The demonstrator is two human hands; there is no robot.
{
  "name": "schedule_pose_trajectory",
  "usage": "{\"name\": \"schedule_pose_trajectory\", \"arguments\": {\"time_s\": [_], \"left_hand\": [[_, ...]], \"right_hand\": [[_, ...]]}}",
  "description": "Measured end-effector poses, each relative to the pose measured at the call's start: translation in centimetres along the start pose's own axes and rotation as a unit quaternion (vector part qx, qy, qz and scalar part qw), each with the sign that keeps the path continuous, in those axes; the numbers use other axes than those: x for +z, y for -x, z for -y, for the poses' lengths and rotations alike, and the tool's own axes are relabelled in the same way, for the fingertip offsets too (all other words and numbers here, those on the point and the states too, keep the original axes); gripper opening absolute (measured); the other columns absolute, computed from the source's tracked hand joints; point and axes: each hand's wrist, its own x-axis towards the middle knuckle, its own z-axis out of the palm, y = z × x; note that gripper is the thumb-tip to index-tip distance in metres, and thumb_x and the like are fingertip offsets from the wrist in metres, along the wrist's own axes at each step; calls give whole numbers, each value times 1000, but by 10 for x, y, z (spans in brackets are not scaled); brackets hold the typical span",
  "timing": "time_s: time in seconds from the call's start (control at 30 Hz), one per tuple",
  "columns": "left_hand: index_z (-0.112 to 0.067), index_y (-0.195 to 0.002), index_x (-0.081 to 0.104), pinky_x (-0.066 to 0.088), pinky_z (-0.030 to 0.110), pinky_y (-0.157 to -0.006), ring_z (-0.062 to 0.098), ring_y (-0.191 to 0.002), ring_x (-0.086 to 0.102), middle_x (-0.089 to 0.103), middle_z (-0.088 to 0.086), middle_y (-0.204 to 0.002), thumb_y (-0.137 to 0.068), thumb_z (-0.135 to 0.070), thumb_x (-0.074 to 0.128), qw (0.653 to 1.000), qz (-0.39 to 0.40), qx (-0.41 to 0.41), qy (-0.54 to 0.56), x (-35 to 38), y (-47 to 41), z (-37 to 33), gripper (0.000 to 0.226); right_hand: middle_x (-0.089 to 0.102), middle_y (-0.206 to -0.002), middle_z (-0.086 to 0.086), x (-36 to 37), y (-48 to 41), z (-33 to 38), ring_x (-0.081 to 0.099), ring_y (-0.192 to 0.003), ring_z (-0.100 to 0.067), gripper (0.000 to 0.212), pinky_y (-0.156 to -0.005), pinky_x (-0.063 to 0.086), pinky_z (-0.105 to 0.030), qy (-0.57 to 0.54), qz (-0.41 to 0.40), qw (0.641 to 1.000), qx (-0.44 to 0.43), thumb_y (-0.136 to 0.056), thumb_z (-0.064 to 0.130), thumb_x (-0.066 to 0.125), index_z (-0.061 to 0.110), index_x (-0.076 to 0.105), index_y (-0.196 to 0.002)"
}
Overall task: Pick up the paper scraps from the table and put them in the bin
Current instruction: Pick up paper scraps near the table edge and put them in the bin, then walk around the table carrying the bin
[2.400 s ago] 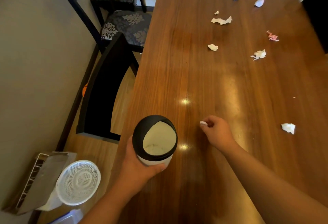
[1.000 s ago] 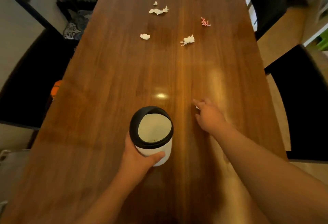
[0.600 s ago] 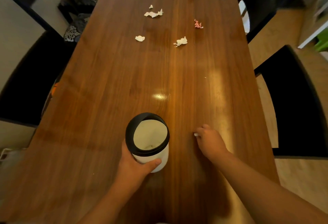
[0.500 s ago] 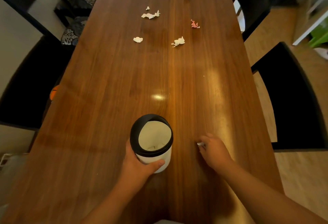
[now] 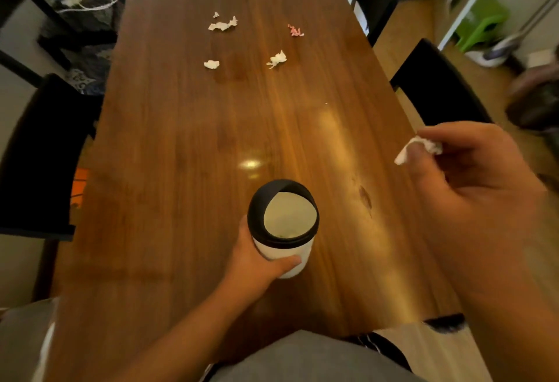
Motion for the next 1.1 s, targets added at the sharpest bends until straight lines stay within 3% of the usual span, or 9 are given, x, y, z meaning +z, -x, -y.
{"name": "schedule_pose_trajectory", "arguments": {"time_s": [0.07, 0.17, 0.2, 0.27, 0.4, 0.7, 0.8, 0.9, 1.1], "left_hand": [[-58, -134, 33, 47, 1, -81, -21, -116, 51, 51, -47, -123, -52, -46, 96, 1000, 8, 7, 2, 2, 2, -1, 105], [-49, -142, 37, 51, 8, -85, -12, -119, 56, 56, -38, -129, -58, -40, 99, 999, 28, 15, 11, 8, 7, -1, 105], [-51, -142, 37, 52, 8, -83, -12, -119, 56, 56, -37, -129, -57, -41, 99, 999, 37, 17, 7, 9, 10, -1, 105], [-63, -134, 33, 52, 9, -80, -15, -118, 54, 57, -34, -128, -52, -46, 96, 999, 50, 15, -4, 11, 14, -1, 105], [-65, -129, 33, 51, 8, -81, -20, -116, 52, 54, -33, -128, -47, -47, 94, 996, 91, 6, -9, 23, 25, 0, 104], [-90, -116, 23, 46, -2, -74, -29, -110, 48, 50, -52, -118, -46, -50, 94, 962, 240, 22, -126, 123, 78, 5, 107], [-81, -120, 22, 44, 3, -82, -28, -107, 47, 46, -39, -124, -44, -52, 92, 947, 281, 28, -152, 184, 110, -1, 108], [-51, -144, 27, 46, 18, -96, -12, -118, 50, 48, -23, -134, -54, -35, 98, 925, 341, 49, -162, 252, 154, -2, 116], [-47, -138, 28, 44, -3, -73, -18, -106, 50, 45, -32, -124, -62, -14, 98, 905, 380, 69, -179, 385, 233, 3, 109]], "right_hand": [[64, -97, 1, 17, 13, 12, 61, -87, -8, 13, -74, 51, -20, 1, 34, 999, 24, -91, 17, 64, 20, 63, -105], [50, -133, 12, 53, 61, 16, 46, -119, -3, 57, -101, 43, -24, 126, 353, 920, 116, -86, 31, 69, 31, 47, -138], [42, -139, 17, 52, 75, 13, 39, -124, 1, 69, -102, 38, -19, 142, 373, 908, 127, -83, 36, 71, 37, 37, -144], [40, -135, 21, 33, 85, 4, 33, -116, 10, 70, -95, 31, -11, 147, 316, 927, 138, -81, 45, 70, 39, 37, -142], [59, -119, 16, -22, 107, -21, 53, -108, -1, 53, -90, 48, -25, 142, 321, 914, 206, -79, 58, 55, 35, 56, -127], [67, -97, 3, -178, 306, -113, 64, -87, -15, 24, -79, 50, -28, 160, 337, 753, 542, -87, 32, 69, 21, 66, -108], [67, -95, 2, -241, 388, -126, 64, -87, -16, 22, -75, 46, -28, 137, 273, 716, 628, -88, 31, 68, 17, 68, -105], [69, -90, -5, -305, 463, -131, 65, -85, -22, 18, -77, 49, -33, 110, 189, 669, 710, -90, 29, 67, 13, 69, -95], [68, -82, -16, -407, 581, -135, 63, -75, -29, 17, -70, 47, -32, 67, 65, 568, 817, -89, 19, 68, 2, 68, -86]]}}
